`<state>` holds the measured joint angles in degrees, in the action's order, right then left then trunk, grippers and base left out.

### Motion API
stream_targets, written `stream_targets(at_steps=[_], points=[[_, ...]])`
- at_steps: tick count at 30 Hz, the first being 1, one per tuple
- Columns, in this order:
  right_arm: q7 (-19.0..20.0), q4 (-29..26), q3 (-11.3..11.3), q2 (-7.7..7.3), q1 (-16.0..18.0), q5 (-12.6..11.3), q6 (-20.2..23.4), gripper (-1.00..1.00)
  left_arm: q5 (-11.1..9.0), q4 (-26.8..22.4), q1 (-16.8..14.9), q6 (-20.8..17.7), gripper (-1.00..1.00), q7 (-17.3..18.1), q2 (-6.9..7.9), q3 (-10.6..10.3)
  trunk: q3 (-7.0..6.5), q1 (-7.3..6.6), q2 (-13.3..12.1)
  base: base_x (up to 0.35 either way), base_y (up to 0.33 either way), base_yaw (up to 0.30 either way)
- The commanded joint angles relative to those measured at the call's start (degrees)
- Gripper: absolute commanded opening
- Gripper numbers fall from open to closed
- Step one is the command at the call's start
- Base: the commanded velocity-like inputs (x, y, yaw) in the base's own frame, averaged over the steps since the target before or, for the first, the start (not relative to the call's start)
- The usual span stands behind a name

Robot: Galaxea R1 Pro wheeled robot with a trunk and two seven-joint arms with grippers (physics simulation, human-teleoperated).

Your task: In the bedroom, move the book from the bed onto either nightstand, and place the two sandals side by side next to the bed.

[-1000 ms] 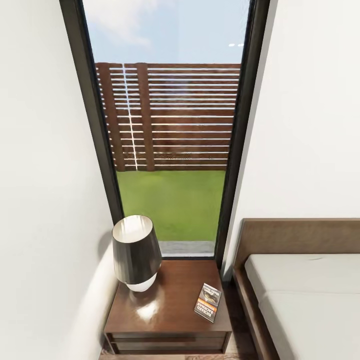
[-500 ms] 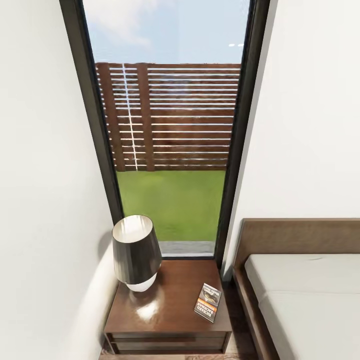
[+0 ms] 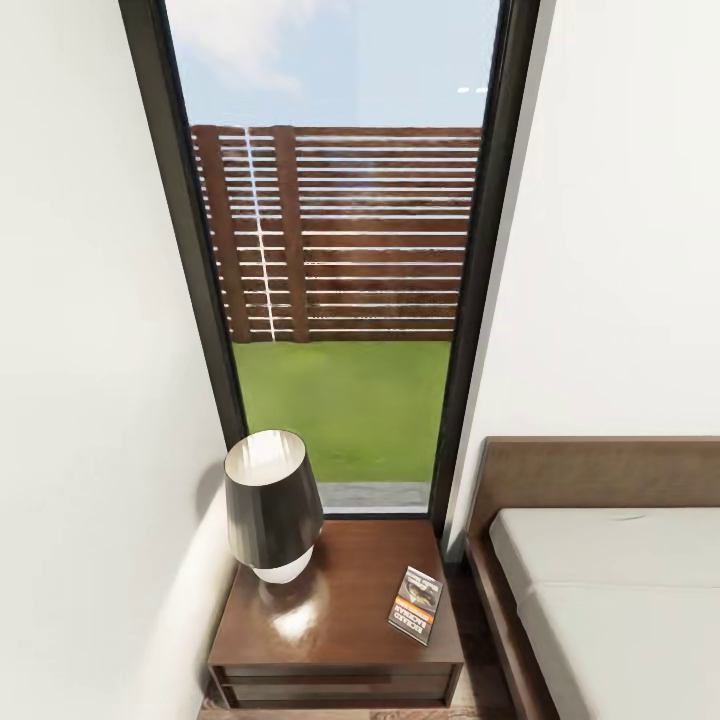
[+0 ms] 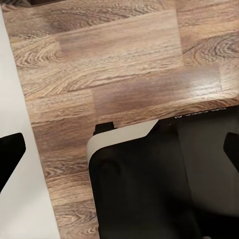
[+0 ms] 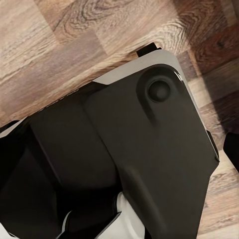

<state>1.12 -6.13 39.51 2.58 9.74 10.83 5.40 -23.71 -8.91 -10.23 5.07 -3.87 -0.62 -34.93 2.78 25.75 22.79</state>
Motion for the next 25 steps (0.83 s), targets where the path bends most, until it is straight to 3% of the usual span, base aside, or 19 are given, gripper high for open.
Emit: stream_targets(at_steps=[1, 25], points=[[0.12, -0.2, 0.48, 0.05, 0.02, 0.6, 0.4, 1.0, -0.46, 0.03, -0.05, 0.21, 1.0, -0.26, 0.0, -0.5, 0.13, 0.03, 0.12, 0.0, 0.0, 0.0], [0.13, -0.2, 0.48, 0.05, 0.02, 0.6, 0.4, 1.0, -0.46, 0.03, -0.05, 0.21, 1.0, -0.25, 0.0, -0.51, 0.13, 0.03, 0.12, 0.0, 0.0, 0.0]])
